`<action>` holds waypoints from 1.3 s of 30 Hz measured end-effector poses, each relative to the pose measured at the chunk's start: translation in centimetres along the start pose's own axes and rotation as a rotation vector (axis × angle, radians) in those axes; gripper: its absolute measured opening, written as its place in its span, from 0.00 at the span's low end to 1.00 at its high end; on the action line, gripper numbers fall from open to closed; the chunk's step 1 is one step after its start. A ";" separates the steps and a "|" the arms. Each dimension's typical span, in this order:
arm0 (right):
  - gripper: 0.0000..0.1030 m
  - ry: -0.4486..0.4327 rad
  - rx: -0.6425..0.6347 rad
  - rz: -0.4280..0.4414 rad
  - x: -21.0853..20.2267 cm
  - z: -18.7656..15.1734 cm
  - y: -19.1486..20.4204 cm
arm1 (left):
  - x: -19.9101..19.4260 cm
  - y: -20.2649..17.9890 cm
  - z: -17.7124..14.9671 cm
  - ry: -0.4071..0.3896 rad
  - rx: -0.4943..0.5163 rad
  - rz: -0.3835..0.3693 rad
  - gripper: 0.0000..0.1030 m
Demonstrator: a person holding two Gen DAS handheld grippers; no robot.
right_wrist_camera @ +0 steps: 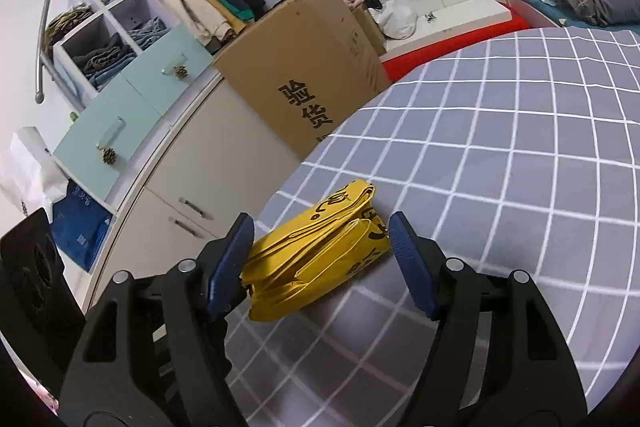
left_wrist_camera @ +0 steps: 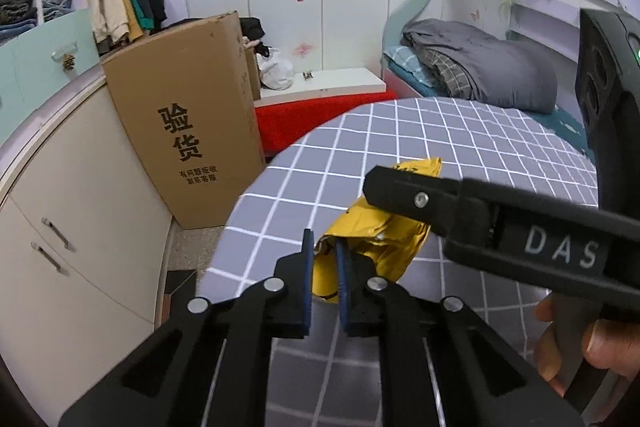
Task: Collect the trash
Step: 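Grasp the yellow folded packets with the right tool, then carry the yellow packets over the wastebasket with the right tool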
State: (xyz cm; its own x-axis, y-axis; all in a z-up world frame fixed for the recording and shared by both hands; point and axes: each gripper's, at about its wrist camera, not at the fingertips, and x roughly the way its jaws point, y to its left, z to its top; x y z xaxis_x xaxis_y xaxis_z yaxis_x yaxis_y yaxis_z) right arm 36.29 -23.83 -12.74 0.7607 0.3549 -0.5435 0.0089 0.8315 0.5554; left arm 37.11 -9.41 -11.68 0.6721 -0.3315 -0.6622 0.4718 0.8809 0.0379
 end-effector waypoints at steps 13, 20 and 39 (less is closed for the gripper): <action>0.67 0.023 -0.126 0.102 -1.2 -3.4 11.6 | -9.0 7.2 -4.0 -0.073 -0.122 0.061 0.10; 0.67 0.080 -0.199 0.139 0.5 -8.0 17.9 | -13.2 12.7 -8.7 -0.088 -0.208 0.116 0.10; 0.67 0.337 -0.358 0.100 12.2 -22.8 23.7 | -11.8 23.2 -24.5 0.066 -0.434 0.175 0.09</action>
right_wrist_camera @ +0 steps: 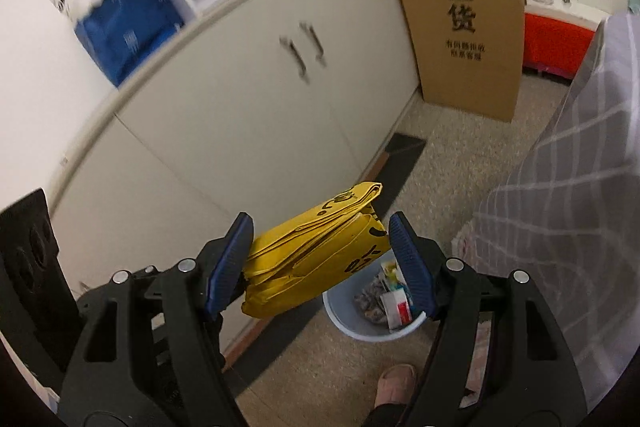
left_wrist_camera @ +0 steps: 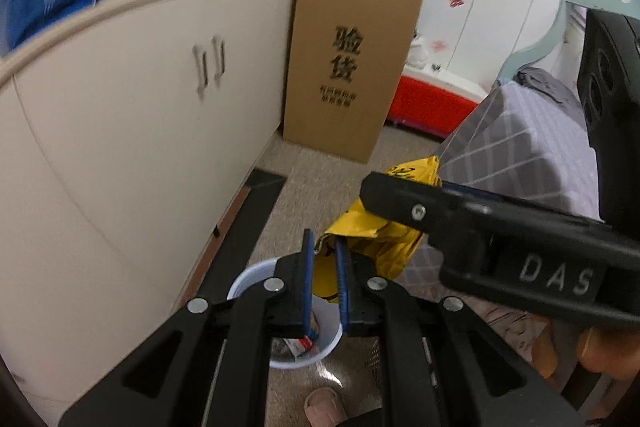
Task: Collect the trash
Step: 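Carry the yellow packets over the wastebasket with the right tool, then open the right tool to drop the yellow packets into the wastebasket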
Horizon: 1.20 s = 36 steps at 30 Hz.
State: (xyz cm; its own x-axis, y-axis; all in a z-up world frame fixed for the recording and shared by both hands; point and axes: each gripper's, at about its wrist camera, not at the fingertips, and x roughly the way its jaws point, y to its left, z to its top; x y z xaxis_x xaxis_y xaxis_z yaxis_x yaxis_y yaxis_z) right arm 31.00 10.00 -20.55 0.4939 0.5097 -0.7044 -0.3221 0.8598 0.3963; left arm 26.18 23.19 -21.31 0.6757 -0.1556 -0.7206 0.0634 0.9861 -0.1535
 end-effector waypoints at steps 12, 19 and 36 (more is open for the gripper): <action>0.68 0.125 0.023 -0.032 7.4 -2.8 -1.8 | 6.6 2.6 -4.0 0.123 -0.059 0.001 0.09; 0.81 0.170 0.003 -0.044 10.0 -2.8 -3.0 | 8.7 4.6 -4.4 0.136 -0.094 0.108 0.69; 0.83 0.184 0.015 -0.104 7.4 -4.0 -4.0 | 8.2 4.4 -5.0 0.174 -0.141 0.143 0.73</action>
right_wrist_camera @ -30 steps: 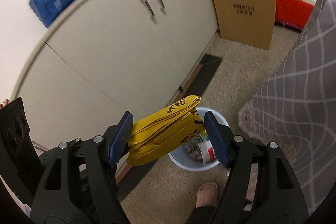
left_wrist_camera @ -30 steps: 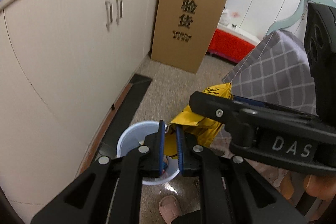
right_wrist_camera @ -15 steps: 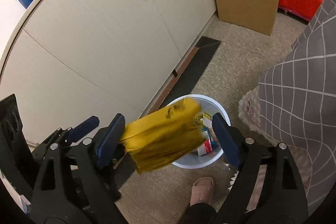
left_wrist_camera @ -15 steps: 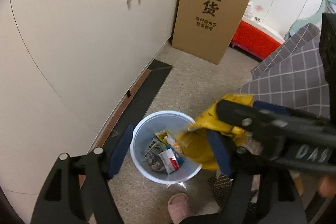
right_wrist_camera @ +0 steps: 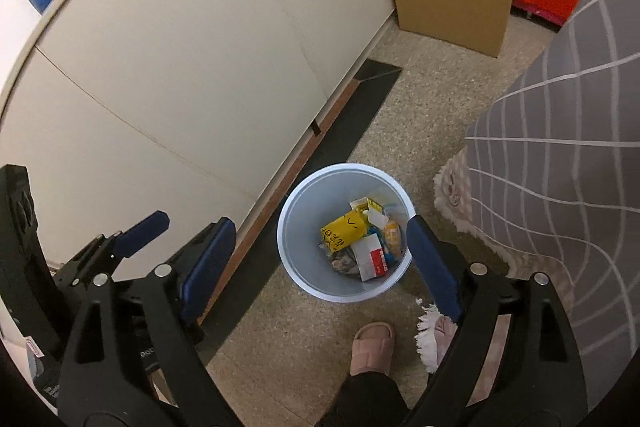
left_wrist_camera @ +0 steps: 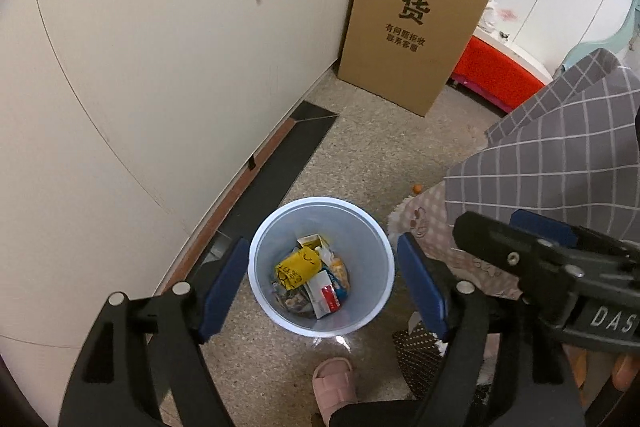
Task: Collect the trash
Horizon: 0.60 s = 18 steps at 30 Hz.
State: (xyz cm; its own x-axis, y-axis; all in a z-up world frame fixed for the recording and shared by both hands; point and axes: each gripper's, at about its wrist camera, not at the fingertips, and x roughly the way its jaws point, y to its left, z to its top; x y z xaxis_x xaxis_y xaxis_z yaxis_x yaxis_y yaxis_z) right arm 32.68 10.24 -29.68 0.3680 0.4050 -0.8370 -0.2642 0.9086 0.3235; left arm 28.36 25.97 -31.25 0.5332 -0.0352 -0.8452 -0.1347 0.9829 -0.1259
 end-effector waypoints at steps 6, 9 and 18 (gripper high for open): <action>0.83 -0.046 -0.027 -0.020 -3.4 0.0 0.8 | -2.5 -0.4 0.3 0.000 -0.023 0.045 0.75; 0.83 -0.076 -0.042 0.002 -5.4 0.0 1.5 | -4.3 -0.4 0.5 -0.019 -0.038 0.071 0.75; 0.86 -0.243 -0.116 0.011 -15.1 -0.4 3.2 | -12.5 -1.7 1.4 -0.167 -0.075 0.111 0.78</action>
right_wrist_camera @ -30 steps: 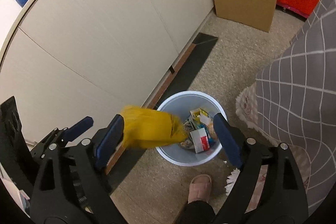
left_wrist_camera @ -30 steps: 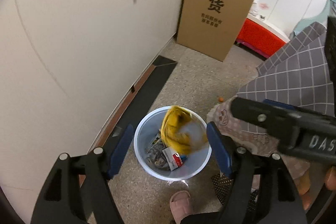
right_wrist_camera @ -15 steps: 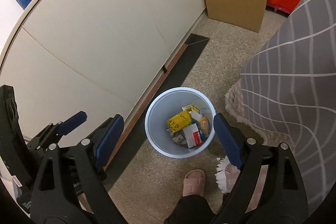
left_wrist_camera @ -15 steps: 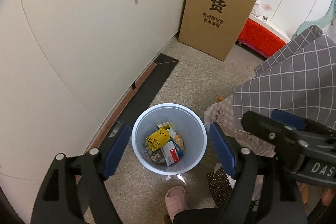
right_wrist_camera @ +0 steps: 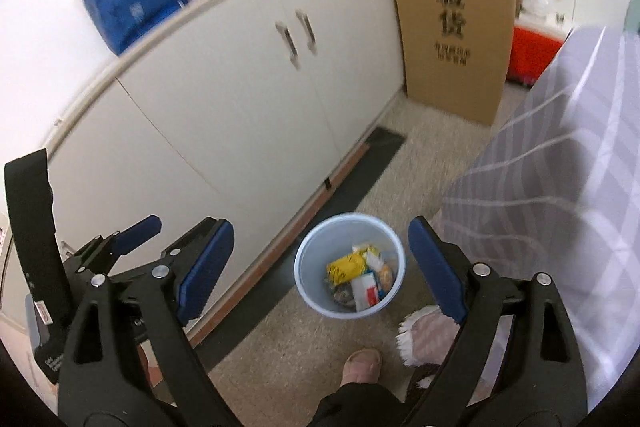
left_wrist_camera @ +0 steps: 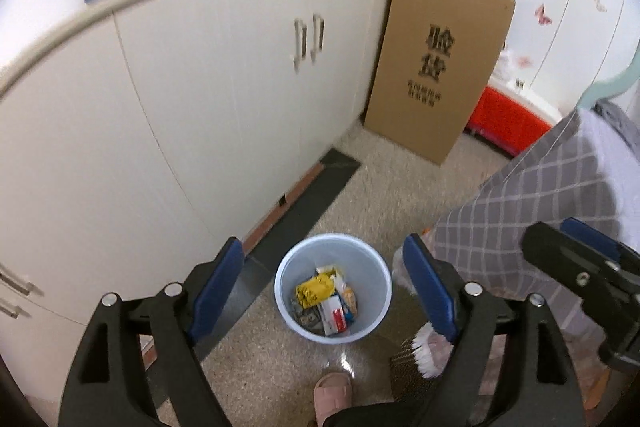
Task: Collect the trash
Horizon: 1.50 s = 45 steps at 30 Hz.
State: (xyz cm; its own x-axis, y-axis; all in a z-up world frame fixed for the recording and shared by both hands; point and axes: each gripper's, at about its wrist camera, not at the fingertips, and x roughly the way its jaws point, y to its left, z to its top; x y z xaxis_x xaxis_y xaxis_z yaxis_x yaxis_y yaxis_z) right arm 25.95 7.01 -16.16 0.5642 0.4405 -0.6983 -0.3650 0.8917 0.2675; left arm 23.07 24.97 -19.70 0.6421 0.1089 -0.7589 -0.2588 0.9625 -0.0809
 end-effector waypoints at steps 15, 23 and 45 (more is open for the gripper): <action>0.91 -0.303 -0.008 -0.105 -20.0 -2.0 -3.2 | -17.8 -8.5 0.2 -0.317 0.126 -0.082 0.86; 0.93 -0.453 -0.008 -0.212 -28.7 -6.0 -4.4 | -26.2 -12.6 -2.4 -0.458 0.179 -0.145 0.91; 0.94 -0.626 0.062 -0.367 -36.8 -13.6 -6.2 | -33.4 -17.9 -8.2 -0.545 0.303 -0.258 0.93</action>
State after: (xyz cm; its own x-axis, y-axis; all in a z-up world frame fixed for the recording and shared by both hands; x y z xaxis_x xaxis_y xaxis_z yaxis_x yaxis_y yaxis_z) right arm -2.63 -16.14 -1.14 0.9669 0.0725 -0.2446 -0.0390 0.9895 0.1392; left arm 0.39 2.04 1.79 0.9490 -0.1003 -0.2987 0.1144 0.9930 0.0299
